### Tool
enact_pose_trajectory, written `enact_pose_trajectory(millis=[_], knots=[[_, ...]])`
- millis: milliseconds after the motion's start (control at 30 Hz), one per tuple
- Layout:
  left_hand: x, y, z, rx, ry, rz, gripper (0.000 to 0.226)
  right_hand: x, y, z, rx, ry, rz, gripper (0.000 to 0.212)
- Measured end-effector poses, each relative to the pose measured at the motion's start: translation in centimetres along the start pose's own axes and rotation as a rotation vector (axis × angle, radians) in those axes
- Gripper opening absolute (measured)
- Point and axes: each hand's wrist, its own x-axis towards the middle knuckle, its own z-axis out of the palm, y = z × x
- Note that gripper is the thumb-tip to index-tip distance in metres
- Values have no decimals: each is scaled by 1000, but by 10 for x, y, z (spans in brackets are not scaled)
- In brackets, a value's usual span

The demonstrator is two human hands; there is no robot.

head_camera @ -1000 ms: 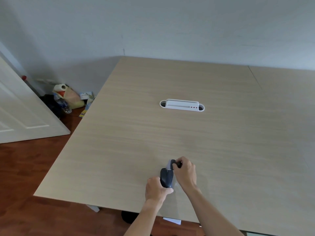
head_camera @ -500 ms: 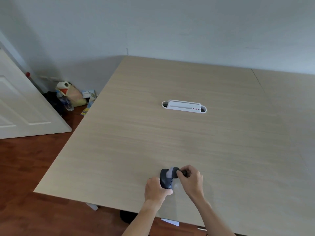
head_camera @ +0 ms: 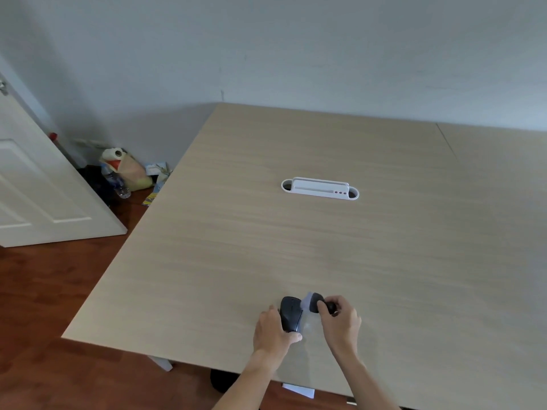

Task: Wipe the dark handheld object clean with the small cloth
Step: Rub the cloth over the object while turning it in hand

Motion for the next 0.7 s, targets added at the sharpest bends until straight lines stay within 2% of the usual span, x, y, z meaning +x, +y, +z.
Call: enact_pose_trajectory(millis=[67, 167, 267, 367, 500, 700], knots=[[0, 2, -1, 34, 25, 15, 56, 0, 1, 0, 32, -23, -5, 21], [-1, 5, -1, 53, 51, 28, 44, -3, 4, -1, -5, -83, -38, 19], [-2, 6, -1, 85, 50, 32, 45, -3, 6, -3, -55, -35, -8, 20], [-2, 8, -1, 101, 48, 41, 49, -3, 7, -5, -1, 4, -10, 20], [-6, 6, 1, 178, 59, 68, 55, -9, 10, -1, 8, -107, -77, 18], [-6, 9, -1, 182, 31, 80, 54, -5, 6, 2, 51, 42, -6, 16]])
